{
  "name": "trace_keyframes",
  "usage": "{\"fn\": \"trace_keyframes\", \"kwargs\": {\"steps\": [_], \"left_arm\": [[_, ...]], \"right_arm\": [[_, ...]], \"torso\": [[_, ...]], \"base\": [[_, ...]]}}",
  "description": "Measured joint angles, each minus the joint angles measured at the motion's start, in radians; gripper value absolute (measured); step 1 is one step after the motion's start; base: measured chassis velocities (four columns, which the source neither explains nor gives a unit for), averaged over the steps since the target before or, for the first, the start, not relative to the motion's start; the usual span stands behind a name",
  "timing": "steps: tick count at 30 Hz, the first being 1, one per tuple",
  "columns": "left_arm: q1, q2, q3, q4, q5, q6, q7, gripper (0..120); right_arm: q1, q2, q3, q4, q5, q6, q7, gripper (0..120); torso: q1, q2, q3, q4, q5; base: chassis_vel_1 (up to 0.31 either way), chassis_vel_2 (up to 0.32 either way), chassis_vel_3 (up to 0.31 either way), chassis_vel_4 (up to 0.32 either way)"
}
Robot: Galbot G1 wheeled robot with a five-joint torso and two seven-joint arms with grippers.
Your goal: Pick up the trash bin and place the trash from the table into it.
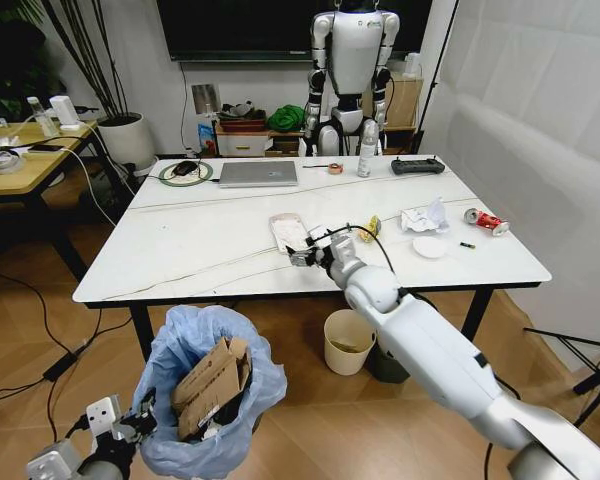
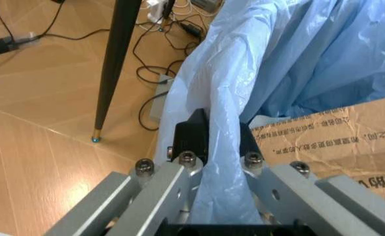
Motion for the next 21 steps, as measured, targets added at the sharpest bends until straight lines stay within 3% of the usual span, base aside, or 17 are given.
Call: {"fn": "trace_keyframes", "kwargs": {"steps": [21], "left_arm": [[0.001, -0.026, 0.004, -0.004, 0.013, -0.004, 0.003, 1]], "right_arm": [[0.051, 0.074, -0.026, -0.174, -0.089, 0.075, -0.024, 88]], "torso": [[0.000, 0.000, 0.000, 0.0000, 0.0003]], "base": [[0.000, 0.000, 0.000, 0.000]]}}
